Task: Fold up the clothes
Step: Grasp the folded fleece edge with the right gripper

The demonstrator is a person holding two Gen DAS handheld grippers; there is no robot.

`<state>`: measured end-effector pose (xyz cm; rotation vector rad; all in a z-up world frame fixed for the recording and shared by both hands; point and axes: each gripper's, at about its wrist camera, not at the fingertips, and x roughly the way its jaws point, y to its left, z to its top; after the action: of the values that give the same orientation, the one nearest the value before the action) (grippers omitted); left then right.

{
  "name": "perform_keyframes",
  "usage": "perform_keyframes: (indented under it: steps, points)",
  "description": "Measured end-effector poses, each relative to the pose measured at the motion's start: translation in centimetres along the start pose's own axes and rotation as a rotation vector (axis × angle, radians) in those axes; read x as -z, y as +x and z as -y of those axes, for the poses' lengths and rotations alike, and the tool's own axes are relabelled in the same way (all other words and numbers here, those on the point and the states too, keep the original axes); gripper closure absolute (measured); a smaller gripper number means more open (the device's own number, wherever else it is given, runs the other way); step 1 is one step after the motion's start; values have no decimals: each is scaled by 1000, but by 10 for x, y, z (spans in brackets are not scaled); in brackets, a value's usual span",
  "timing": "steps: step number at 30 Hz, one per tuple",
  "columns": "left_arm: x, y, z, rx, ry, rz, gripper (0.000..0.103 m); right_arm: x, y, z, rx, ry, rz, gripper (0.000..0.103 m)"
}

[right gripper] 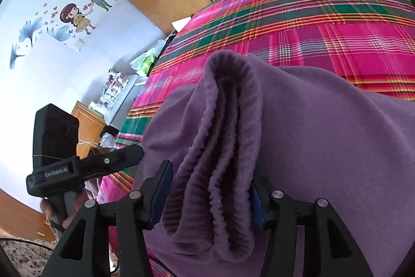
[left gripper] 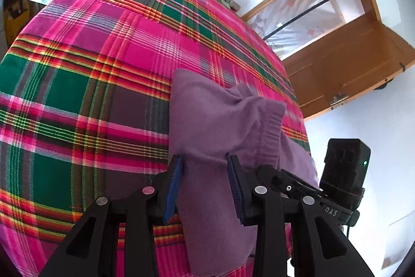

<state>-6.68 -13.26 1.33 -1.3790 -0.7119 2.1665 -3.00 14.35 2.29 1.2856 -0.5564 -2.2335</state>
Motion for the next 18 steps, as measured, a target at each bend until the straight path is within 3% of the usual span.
perform_keyframes:
  steps: [11, 14, 16, 18]
  points:
    - [4, -2, 1, 3, 1, -4, 66, -8, 9, -7, 75, -36, -42, 49]
    - [5, -2, 2, 5, 1, -5, 66, -7, 4, -5, 76, -35, -27, 58]
    - [5, -3, 3, 6, 2, -6, 66, -7, 1, -6, 99, -48, -25, 74]
    - [5, -3, 4, 7, 3, -7, 66, -6, -3, -7, 102, -54, -15, 79]
